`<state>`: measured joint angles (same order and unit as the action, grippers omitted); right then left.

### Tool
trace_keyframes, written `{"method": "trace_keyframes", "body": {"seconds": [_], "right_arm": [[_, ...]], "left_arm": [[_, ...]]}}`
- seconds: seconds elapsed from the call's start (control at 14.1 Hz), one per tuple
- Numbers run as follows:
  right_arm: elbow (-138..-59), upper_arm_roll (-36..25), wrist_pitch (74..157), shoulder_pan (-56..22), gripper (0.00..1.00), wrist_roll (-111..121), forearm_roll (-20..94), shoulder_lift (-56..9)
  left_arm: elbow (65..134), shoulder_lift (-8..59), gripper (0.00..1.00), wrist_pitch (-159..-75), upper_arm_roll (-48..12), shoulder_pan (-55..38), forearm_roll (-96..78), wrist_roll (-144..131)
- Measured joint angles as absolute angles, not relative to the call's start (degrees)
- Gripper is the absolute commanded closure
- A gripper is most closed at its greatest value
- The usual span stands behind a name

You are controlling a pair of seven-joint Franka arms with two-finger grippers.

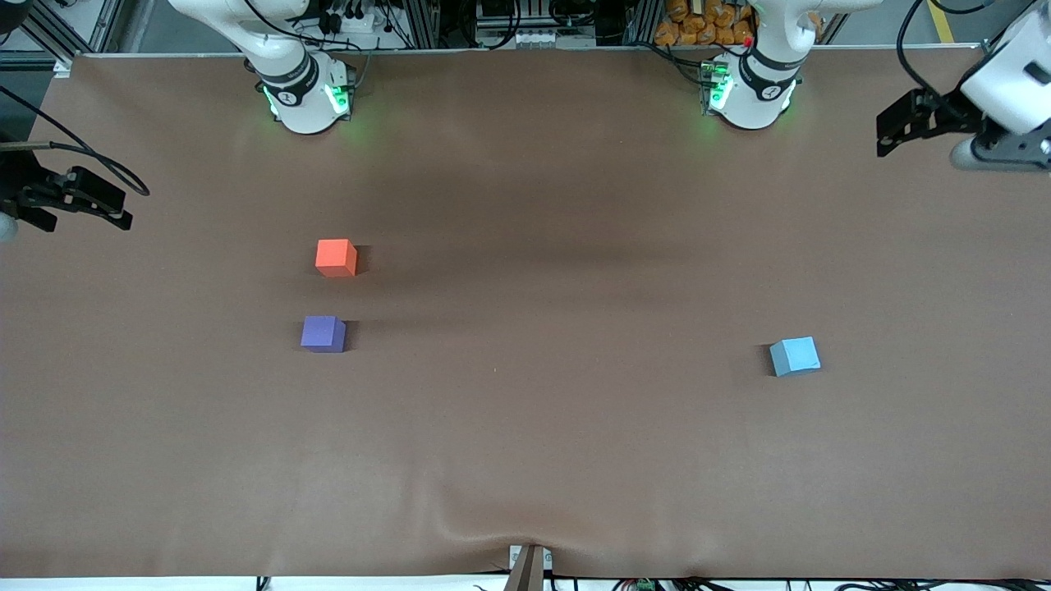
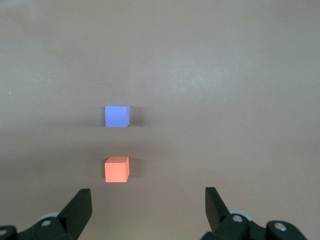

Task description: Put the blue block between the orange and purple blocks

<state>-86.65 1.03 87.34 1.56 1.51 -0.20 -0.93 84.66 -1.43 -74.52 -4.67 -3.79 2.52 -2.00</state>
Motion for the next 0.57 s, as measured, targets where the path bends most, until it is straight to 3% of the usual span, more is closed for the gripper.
{"method": "trace_keyframes", "body": {"seconds": [0.57], "right_arm": [[-86.67, 1.04, 87.29, 1.55, 0.0, 1.51, -0.2, -0.93]], "left_arm": [[84.62, 5.88, 0.0, -77.84, -4.64, -3.79, 4.63, -2.05]]}}
